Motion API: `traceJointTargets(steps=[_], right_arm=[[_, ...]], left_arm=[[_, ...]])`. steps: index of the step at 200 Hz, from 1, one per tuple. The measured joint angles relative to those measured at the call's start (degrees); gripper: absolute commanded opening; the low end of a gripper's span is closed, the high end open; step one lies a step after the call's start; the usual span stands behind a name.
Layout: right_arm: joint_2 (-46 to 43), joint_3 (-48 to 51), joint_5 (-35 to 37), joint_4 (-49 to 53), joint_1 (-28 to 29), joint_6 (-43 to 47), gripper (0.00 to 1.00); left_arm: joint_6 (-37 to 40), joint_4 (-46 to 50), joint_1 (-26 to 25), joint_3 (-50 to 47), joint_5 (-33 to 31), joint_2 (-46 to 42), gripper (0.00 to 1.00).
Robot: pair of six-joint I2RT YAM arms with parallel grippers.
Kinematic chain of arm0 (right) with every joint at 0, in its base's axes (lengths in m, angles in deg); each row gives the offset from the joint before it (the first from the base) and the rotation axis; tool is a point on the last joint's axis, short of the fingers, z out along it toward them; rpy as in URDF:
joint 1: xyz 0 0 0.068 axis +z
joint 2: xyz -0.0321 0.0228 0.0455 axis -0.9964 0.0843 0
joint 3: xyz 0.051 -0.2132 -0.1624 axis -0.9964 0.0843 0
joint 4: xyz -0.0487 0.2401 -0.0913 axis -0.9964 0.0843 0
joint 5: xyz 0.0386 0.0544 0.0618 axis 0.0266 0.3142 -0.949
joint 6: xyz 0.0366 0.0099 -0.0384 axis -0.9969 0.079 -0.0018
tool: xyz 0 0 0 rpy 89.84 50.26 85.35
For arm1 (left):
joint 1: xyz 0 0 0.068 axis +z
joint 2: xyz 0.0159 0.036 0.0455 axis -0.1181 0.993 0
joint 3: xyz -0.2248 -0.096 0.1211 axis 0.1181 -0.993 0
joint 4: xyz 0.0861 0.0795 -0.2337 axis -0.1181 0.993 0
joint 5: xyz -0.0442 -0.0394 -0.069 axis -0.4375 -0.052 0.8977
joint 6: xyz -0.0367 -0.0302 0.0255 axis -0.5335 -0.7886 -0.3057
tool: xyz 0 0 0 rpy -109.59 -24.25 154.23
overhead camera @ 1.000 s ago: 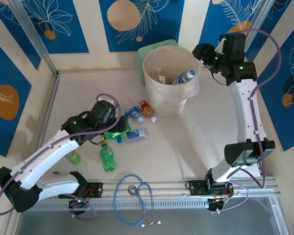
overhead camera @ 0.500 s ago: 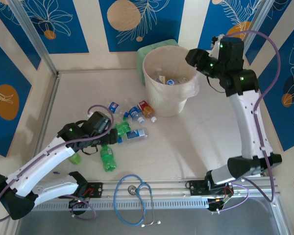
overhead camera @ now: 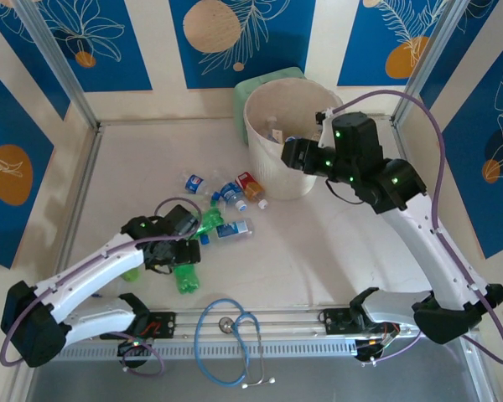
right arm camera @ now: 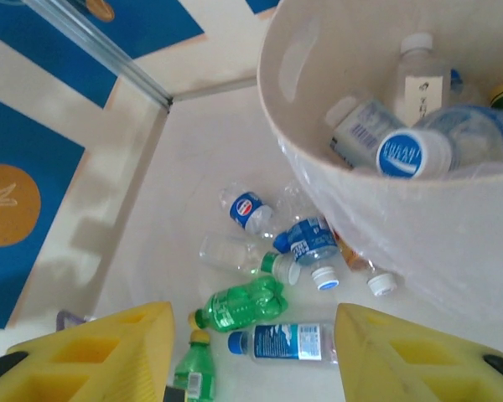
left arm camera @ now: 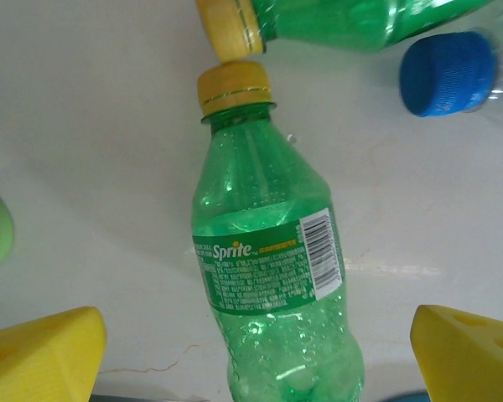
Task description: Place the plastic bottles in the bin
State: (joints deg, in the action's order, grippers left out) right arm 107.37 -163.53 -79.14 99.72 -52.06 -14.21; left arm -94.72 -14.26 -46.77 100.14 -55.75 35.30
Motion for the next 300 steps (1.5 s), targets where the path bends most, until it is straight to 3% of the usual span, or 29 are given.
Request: traceJointTargets(steps=[100, 145, 300], right_arm=[[-5.57, 7.28, 2.62, 0.66, 3.82, -2.29, 0.53], [-6.10, 7.76, 2.84, 0.94, 5.20, -2.60, 0.53], [-6.67, 7.85, 4.11, 1.27, 6.69, -3.04, 0.53]], left_arm=[[-2.49, -9.11, 5.03, -3.39, 3.89, 11.52, 0.83], [-2.47, -10.01, 5.38, -3.98, 3.91, 12.66, 0.82], [-2.32, -10.40, 6.14, -5.49, 5.64, 10.38, 0.56]])
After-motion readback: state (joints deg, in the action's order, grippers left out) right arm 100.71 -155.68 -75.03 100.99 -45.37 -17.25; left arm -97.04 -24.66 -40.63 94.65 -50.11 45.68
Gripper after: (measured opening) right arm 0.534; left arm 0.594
